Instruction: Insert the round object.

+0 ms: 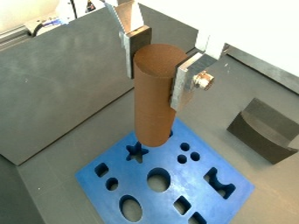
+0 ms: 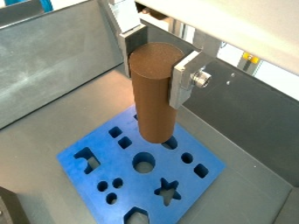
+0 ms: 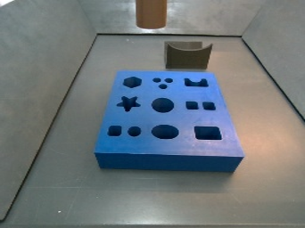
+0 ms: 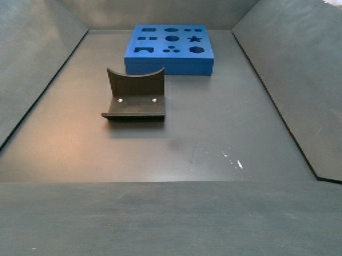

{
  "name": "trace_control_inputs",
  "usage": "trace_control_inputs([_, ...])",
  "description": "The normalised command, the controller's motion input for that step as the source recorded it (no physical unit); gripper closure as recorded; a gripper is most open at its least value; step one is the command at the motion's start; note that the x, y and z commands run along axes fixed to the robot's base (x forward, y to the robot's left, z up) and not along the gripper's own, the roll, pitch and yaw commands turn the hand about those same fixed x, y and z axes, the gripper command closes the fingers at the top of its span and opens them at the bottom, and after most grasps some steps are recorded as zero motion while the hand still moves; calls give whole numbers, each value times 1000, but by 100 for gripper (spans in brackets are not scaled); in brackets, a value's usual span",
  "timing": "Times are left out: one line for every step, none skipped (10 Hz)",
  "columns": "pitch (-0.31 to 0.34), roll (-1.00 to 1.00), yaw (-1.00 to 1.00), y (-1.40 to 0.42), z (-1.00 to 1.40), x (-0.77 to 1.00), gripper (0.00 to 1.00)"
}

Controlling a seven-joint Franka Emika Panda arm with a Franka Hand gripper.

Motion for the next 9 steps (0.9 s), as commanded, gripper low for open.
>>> trace_control_inputs([0, 219, -94, -109, -854, 514, 100])
trace_control_inputs([0, 236, -100, -103, -837, 494, 100])
trace_control_inputs([0, 233, -109, -106, -840, 511, 100])
trace_control_inputs([0, 236, -111, -114, -854, 491, 100])
trace_control_inputs([0, 264, -97, -86, -857, 220, 100])
trace_control_inputs([0, 244, -89, -17, -786, 0, 100])
trace_control_inputs([-33, 190, -71, 0, -706, -54, 100])
trace_control_inputs([-51, 99, -63, 0, -600, -86, 100])
trace_control_inputs([-71, 39, -69, 0, -537, -97, 100])
